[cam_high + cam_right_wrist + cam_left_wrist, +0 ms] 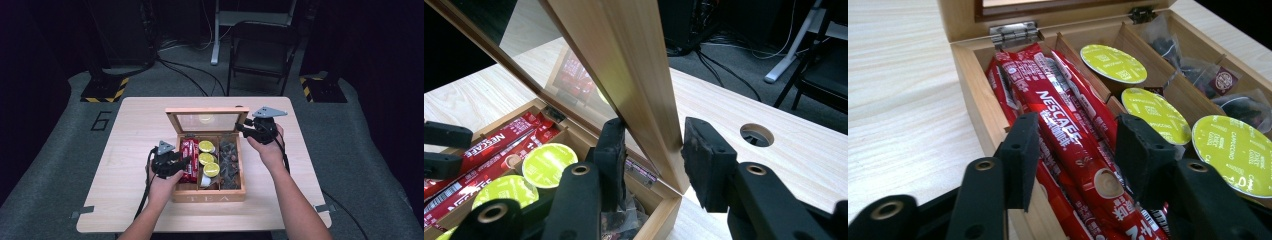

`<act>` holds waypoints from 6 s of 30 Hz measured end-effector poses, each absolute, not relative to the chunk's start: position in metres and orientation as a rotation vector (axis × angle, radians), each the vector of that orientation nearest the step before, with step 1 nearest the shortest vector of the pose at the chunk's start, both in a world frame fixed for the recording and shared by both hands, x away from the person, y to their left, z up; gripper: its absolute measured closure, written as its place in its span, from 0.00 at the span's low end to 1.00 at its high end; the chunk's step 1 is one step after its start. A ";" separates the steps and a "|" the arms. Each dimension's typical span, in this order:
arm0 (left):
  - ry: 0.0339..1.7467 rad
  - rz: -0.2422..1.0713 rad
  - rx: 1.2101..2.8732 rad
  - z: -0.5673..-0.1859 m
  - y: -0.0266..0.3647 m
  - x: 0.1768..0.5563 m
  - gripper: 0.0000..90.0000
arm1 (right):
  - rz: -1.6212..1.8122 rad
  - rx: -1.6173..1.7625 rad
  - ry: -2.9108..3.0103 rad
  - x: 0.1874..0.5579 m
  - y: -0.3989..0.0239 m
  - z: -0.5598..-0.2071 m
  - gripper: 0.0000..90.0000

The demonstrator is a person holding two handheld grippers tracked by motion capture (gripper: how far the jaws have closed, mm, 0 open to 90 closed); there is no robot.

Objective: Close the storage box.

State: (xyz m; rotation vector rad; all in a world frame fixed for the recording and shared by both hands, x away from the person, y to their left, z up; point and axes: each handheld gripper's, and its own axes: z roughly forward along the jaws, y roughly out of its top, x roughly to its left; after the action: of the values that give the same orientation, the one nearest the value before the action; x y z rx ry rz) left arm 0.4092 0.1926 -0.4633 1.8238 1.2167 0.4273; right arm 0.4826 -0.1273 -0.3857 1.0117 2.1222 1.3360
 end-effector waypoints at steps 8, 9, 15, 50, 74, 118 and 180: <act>1.237 0.469 1.878 -0.466 0.185 0.412 0.65 | 1.338 1.015 2.123 0.482 -0.127 -0.386 0.68; 1.239 0.469 1.879 -0.466 0.184 0.412 0.65 | 1.338 1.015 2.123 0.482 -0.127 -0.386 0.68; 1.266 0.478 1.879 -0.466 0.183 0.412 0.71 | 1.338 1.007 2.125 0.483 -0.128 -0.386 0.68; 1.319 0.589 1.791 -0.424 0.263 0.390 0.95 | 1.347 1.033 2.116 0.481 -0.127 -0.385 0.68; 1.394 0.609 1.680 -0.420 0.314 0.378 0.95 | 1.343 1.024 2.116 0.480 -0.128 -0.386 0.68; 1.567 0.551 1.712 -0.497 0.352 0.380 0.94 | 1.354 1.032 2.106 0.476 -0.128 -0.388 0.68; 1.503 0.595 1.703 -0.483 0.329 0.377 0.48 | 1.356 1.009 2.118 0.473 -0.129 -0.390 0.67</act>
State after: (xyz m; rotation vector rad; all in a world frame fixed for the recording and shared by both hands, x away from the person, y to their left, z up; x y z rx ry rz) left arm 0.3768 0.3293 -0.4835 1.7026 1.5031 0.5947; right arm 0.4728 -0.1294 -0.3899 1.0092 2.1179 1.3562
